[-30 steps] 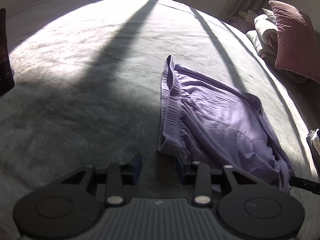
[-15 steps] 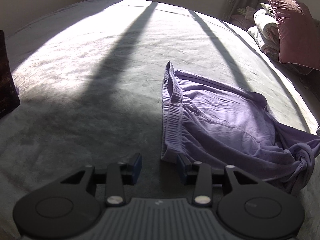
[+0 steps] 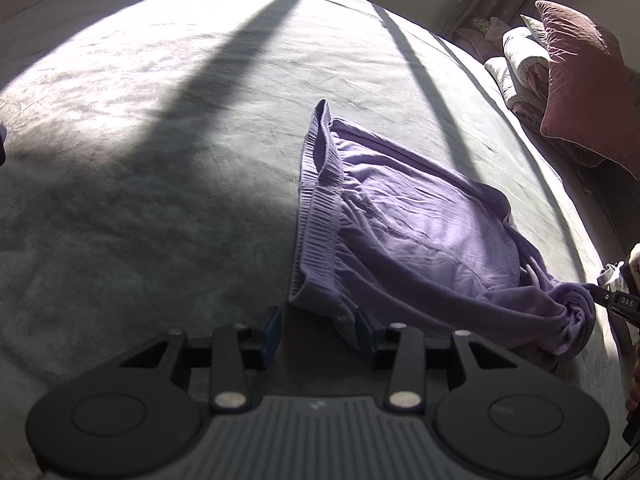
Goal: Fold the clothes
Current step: 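Grasp the garment's waistband edge with the right gripper and pull it flat, then grasp the ribbed waistband with the left gripper while the right gripper holds the garment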
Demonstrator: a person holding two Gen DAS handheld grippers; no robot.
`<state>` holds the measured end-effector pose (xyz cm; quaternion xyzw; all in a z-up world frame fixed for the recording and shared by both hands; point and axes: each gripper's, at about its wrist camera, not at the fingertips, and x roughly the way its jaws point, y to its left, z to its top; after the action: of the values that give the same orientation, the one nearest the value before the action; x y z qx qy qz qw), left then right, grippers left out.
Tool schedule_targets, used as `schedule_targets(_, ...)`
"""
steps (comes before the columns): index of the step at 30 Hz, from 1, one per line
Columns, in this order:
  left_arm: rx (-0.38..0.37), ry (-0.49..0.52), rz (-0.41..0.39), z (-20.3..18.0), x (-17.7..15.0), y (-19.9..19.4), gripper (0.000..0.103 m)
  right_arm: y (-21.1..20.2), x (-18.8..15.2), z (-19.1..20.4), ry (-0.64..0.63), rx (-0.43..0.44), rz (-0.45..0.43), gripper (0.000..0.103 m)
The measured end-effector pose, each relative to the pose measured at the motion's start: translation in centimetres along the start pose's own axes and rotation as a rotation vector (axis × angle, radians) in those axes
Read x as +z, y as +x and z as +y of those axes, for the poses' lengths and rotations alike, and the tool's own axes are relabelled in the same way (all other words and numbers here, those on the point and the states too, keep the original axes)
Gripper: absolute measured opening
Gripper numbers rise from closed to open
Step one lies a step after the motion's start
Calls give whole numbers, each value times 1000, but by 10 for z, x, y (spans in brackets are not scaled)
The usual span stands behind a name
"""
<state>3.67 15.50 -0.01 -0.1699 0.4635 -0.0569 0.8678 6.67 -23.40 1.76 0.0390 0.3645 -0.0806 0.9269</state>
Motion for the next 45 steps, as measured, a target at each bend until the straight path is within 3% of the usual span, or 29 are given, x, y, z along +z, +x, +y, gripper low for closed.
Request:
schedule_targets(2, -37, -33, 14, 4, 0, 1, 41, 5, -2, -2, 19, 12, 30, 4)
schedule_targets(3, -50, -49, 19, 6, 0, 1, 41, 2, -3, -2, 19, 21, 32, 12)
schedule_targets(6, -69, -84, 26, 11, 1, 2, 41, -9, -7, 3, -9, 52, 31, 13)
schedule_targets(19, -31, -82, 10, 7, 2, 8, 41, -52, -30, 37, -193, 177, 11, 16)
schedule_targets(24, -23, -75, 14, 3, 0, 11, 41, -56, -35, 42, -212, 199, 10, 33)
schedule_targets(45, -9, -57, 12, -3, -2, 13, 41, -60, -45, 70, -301, 225, 6, 33)
